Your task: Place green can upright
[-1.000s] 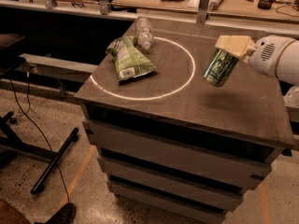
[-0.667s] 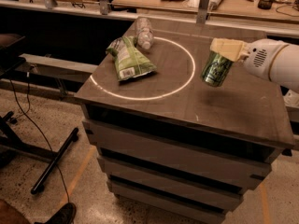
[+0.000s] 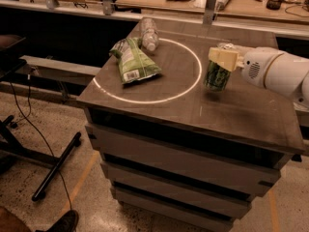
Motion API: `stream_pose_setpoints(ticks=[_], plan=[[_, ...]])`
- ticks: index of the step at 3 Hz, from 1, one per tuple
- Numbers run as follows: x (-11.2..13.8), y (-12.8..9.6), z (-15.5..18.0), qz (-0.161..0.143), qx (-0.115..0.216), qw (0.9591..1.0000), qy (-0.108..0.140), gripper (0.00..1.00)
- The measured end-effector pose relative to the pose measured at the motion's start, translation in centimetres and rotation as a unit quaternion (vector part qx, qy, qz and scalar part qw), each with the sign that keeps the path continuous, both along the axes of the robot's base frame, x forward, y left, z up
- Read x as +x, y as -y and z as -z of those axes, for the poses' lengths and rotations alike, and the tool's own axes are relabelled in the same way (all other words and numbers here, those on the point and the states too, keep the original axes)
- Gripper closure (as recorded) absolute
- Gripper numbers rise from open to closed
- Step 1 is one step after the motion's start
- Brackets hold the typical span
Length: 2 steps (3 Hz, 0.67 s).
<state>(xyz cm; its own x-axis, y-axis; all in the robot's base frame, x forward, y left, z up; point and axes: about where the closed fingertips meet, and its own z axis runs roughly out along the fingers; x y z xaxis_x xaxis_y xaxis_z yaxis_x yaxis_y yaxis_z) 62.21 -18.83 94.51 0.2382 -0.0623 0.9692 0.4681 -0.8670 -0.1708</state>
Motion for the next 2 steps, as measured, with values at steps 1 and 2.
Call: stream_pose_setpoints(ticks=[1,2], plan=[[0.70,-0.89,1.30,-0.007,-0.029,0.9990,0.034,0.82],[0.75,-1.50,1.99,-0.001,-0.046,0.9965,0.070,0.50]])
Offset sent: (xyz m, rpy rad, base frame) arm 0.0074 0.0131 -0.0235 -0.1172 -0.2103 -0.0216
